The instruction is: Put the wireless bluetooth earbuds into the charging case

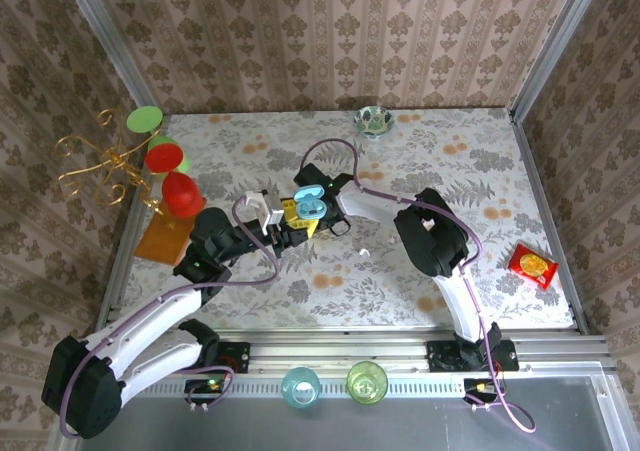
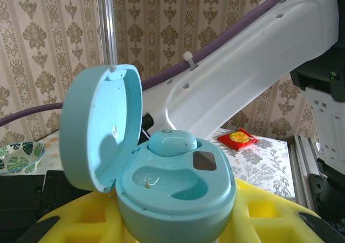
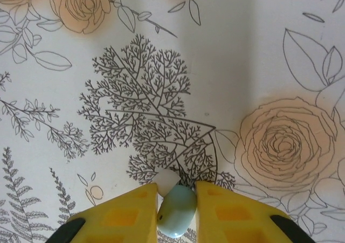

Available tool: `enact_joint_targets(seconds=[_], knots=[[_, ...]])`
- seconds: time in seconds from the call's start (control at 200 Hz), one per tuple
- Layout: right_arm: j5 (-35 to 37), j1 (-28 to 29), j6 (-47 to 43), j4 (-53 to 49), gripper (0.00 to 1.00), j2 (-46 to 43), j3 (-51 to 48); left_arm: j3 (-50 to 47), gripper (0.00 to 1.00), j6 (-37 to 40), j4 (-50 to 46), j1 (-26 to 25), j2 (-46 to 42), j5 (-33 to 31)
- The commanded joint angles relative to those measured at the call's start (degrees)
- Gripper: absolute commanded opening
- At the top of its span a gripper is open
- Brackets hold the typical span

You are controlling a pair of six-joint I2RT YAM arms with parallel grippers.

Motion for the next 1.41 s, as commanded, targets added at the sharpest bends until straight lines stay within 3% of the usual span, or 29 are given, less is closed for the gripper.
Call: enact_joint_targets(seconds=[0.0, 0.235, 0.38, 0.555, 0.89, 1.215, 1.4], knots=[[2.04, -0.83, 1.51, -1.86, 0.23, -5.06, -4.73, 0.14, 0.2, 0.5, 1.11, -0.22, -0.39, 0.01], [1.81, -5.9, 4.62, 4.99, 0.23, -18.6, -23.14, 0.51, 0.2, 1.17, 0.16, -0.25, -1.01, 0.01], [0.83, -8.54, 5.43, 6.7, 0.24, -21.32, -29.66, 0.7, 0.2, 0.87, 1.26, -0.33, 0.24, 0.01], [-2.61, -8.45, 7.02, 9.45, 0.26, -19.69, -30.35, 1.32, 0.2, 0.06, 2.96, -0.33, 2.09, 0.19], [-6.81, -7.98, 9.96, 10.64, 0.45, -21.78, -31.6, 1.39, 0.2, -0.01, 3.18, -0.33, 2.74, 0.19], [-8.47, -5.08, 12.59, 11.99, 0.48, -24.56, -33.43, 0.69, 0.2, -0.57, 3.72, -0.42, 2.26, -0.01], [-4.63, -5.35, 6.3, 10.34, 0.49, -27.73, -33.26, 0.89, 0.2, -0.49, 4.51, -0.42, 2.36, 0.01]])
